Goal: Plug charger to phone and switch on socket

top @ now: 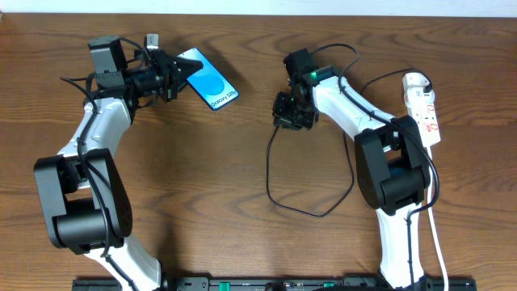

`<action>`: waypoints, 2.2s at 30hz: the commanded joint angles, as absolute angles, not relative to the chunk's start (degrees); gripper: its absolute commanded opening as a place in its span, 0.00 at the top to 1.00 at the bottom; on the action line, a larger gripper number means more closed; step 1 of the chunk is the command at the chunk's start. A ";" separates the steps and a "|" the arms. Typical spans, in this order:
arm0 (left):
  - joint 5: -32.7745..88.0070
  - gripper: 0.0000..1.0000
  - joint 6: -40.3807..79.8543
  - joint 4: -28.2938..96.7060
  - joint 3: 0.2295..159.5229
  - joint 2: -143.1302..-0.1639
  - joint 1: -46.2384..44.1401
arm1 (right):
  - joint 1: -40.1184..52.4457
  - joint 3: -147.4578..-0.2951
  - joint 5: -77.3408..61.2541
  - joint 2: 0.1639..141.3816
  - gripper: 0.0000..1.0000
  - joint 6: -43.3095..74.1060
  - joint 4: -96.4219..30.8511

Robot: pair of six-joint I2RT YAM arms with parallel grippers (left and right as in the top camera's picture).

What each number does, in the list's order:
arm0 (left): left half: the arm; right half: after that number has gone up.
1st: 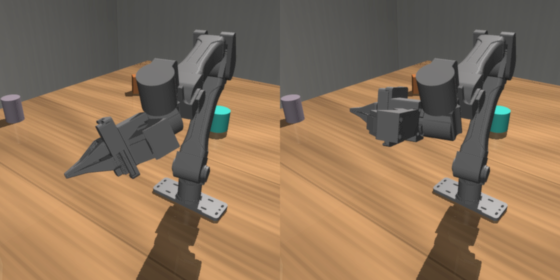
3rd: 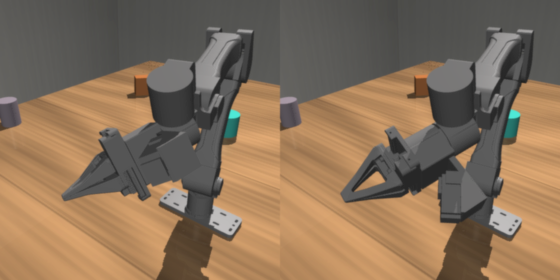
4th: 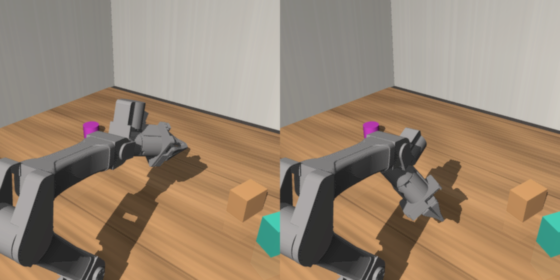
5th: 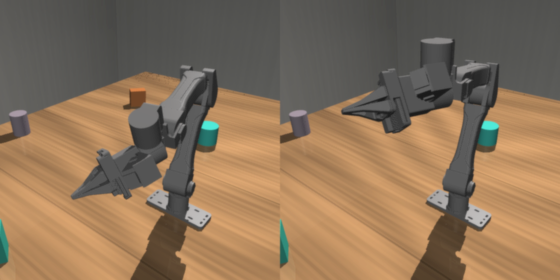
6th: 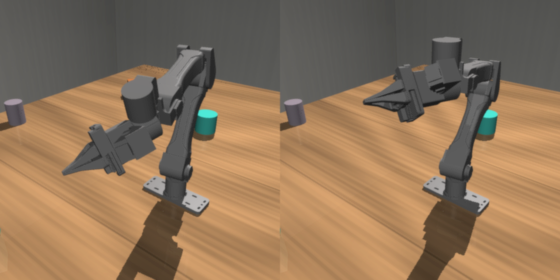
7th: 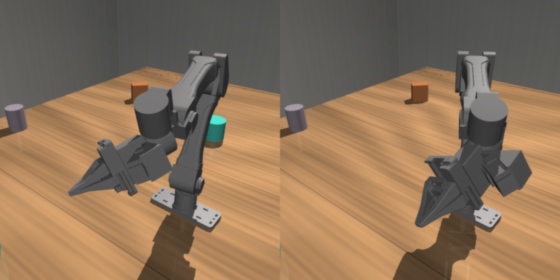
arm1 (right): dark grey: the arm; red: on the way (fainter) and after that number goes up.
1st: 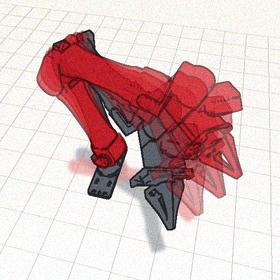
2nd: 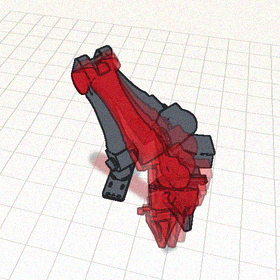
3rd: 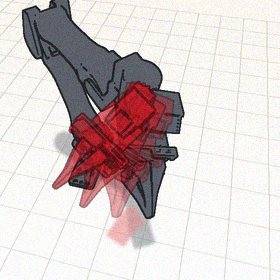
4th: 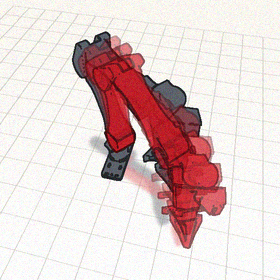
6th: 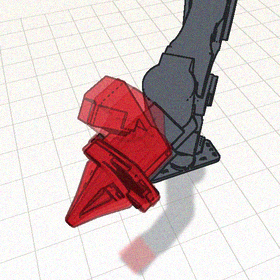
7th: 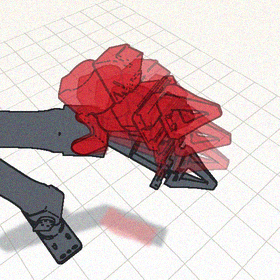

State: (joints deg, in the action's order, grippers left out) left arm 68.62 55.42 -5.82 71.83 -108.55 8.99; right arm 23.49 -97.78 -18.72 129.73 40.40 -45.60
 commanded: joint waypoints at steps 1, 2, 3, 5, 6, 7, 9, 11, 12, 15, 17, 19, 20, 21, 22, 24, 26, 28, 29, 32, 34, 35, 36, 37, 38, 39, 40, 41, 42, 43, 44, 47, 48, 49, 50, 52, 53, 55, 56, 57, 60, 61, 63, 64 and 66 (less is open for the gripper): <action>69.60 0.92 54.65 -6.00 72.16 -107.48 9.19 | 23.70 -96.92 -18.98 130.47 0.83 41.32 -45.39; 69.60 0.92 54.68 -6.02 72.16 -107.48 9.19 | 23.66 -96.92 -18.98 130.47 0.85 41.32 -45.30; 69.60 0.93 54.68 -6.00 72.16 -107.50 9.19 | 23.62 -96.92 -18.98 130.47 0.87 41.32 -45.17; 69.60 0.92 54.68 -6.00 72.16 -107.48 9.19 | 23.62 -96.92 -18.98 130.47 0.91 41.30 -44.95; 69.60 0.93 54.68 -6.00 72.16 -107.48 9.19 | 23.62 -96.92 -18.98 130.47 0.94 41.23 -44.77; 69.60 0.93 54.68 -6.02 72.16 -107.50 9.19 | 23.59 -96.92 -18.96 130.47 0.97 40.97 -44.49; 69.60 0.93 54.68 -6.02 72.16 -107.50 9.19 | 23.53 -96.92 -18.98 130.47 0.99 39.42 -43.51; 69.60 0.93 54.68 -6.02 72.16 -107.48 9.19 | 23.27 -96.95 -19.03 130.47 0.99 36.40 -42.06; 69.60 0.92 54.70 -6.02 72.16 -107.48 9.19 | 22.74 -96.95 -21.65 130.45 0.99 31.40 -39.86; 69.63 0.93 54.70 -6.02 72.16 -107.48 9.19 | 21.65 -96.97 -31.05 129.99 0.99 20.91 -36.42; 69.63 0.92 54.68 -6.02 72.16 -107.48 9.21 | 20.78 -96.97 -38.61 129.12 0.99 14.46 -34.59; 69.63 0.93 54.72 -6.04 72.16 -107.48 9.21 | 19.86 -97.01 -44.60 127.76 0.99 9.56 -34.06; 69.69 0.92 55.13 -6.04 72.16 -107.48 9.21 | 19.31 -97.01 -46.72 126.93 0.99 8.08 -34.20; 70.08 0.93 55.42 -6.07 72.16 -107.48 9.21 | 18.76 -97.01 -48.58 125.93 0.99 6.96 -34.65; 70.59 0.93 55.81 -6.09 72.16 -107.48 9.21 | 18.33 -97.01 -50.06 125.08 0.99 6.09 -35.11; 72.55 0.93 56.05 -7.16 72.16 -107.48 9.21 | 17.54 -97.01 -54.35 123.00 0.99 2.83 -36.75; 75.37 0.93 56.58 -9.89 72.16 -107.48 9.19 | 17.15 -97.01 -57.30 121.10 0.99 1.06 -38.59; 78.67 0.93 57.89 -13.52 72.16 -107.48 9.19 | 17.12 -97.01 -59.37 119.28 0.99 -0.10 -40.60; 80.40 0.93 59.33 -15.84 72.16 -107.48 9.19 | 17.12 -97.01 -60.25 118.32 0.99 -0.12 -41.60; 83.79 0.93 64.73 -23.24 72.16 -107.48 9.19 | 17.34 -97.01 -62.06 115.77 0.99 -0.93 -44.07; 84.66 0.93 69.01 -28.27 72.16 -107.48 9.21 | 17.58 -97.01 -62.00 114.17 0.99 -0.93 -45.60; 84.66 0.93 70.98 -30.48 72.16 -107.48 9.21 | 17.74 -97.01 -62.02 113.56 0.99 -0.93 -46.13; 84.60 0.93 73.30 -33.10 72.16 -107.48 9.21 | 18.00 -97.01 -62.02 112.97 0.99 -0.93 -46.61; 84.25 0.93 76.38 -36.49 72.16 -107.48 9.21 | 18.44 -97.01 -62.00 112.33 0.99 -0.91 -47.20; 83.92 0.93 78.17 -38.15 72.16 -107.48 9.21 | 18.81 -97.01 -62.02 111.90 0.99 -0.91 -47.46; 83.40 0.92 79.85 -39.53 72.16 -107.48 9.21 | 19.31 -97.01 -61.91 111.50 0.99 -0.91 -47.66; 82.85 0.93 81.58 -40.75 72.16 -107.48 9.21 | 19.77 -97.01 -61.63 111.13 0.99 -0.86 -47.83; 82.37 0.93 82.83 -41.45 72.16 -107.48 9.21 | 20.34 -97.01 -61.43 110.83 0.99 -0.56 -47.83; 81.78 0.93 83.59 -41.67 72.16 -107.48 9.21 | 20.80 -97.01 -61.39 110.56 0.99 -0.21 -47.77; 81.32 0.93 83.96 -41.67 72.16 -107.48 9.21 | 21.32 -97.01 -61.23 110.30 0.99 -0.05 -47.75; 80.71 0.93 83.99 -41.67 72.16 -107.48 9.26 | 21.78 -97.01 -60.77 110.10 0.99 0.23 -47.70; 79.44 0.93 84.23 -41.67 72.16 -107.48 9.63 | 23.49 -97.01 -59.88 109.56 0.99 0.36 -47.64; 79.37 0.92 84.36 -41.67 72.16 -107.48 9.80 | 23.81 -97.01 -59.86 109.47 0.99 0.36 -47.62; 79.42 0.92 84.36 -41.65 72.16 -107.48 9.98 | 24.08 -97.01 -59.86 109.34 0.99 0.36 -47.62; 79.46 0.93 84.36 -41.65 72.16 -107.48 10.15 | 24.27 -97.01 -59.86 109.14 0.99 0.36 -47.59; 79.46 0.93 84.33 -41.67 72.16 -107.48 10.52 | 24.49 -97.01 -59.61 108.51 0.99 0.36 -47.53; 79.44 0.93 84.31 -41.67 72.16 -107.48 10.72 | 24.53 -97.01 -59.33 108.12 0.99 0.36 -47.48; 79.44 0.92 84.31 -41.67 72.16 -107.48 11.09 | 24.62 -97.01 -57.93 106.91 0.99 0.40 -47.37; 79.44 0.93 84.31 -41.67 72.16 -107.48 11.22 | 24.77 -97.01 -56.84 106.28 0.99 0.78 -47.27; 79.44 0.93 84.31 -41.67 72.16 -107.48 11.25 | 24.95 -97.01 -55.66 105.67 0.99 1.61 -47.05; 79.31 0.93 84.12 -41.65 72.16 -107.48 11.18 | 25.63 -97.01 -54.30 104.44 0.99 2.70 -46.89; 79.26 0.93 84.09 -41.67 72.16 -107.48 11.09 | 25.85 -97.01 -54.33 104.33 0.99 2.74 -46.92; 79.24 0.92 84.09 -41.65 72.16 -107.48 10.98 | 26.37 -97.01 -54.33 104.22 0.99 2.96 -46.81; 79.26 0.93 84.09 -41.65 72.16 -107.48 10.90 | 26.63 -97.01 -54.30 104.22 0.99 2.98 -46.70; 79.29 0.92 84.09 -41.65 72.16 -107.48 10.83 | 27.33 -97.01 -54.28 104.25 0.99 2.96 -46.50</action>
State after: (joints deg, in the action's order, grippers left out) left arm 79.15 83.83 -40.97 71.61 -108.53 11.03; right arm 25.93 -97.06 -54.74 104.90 2.33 -46.74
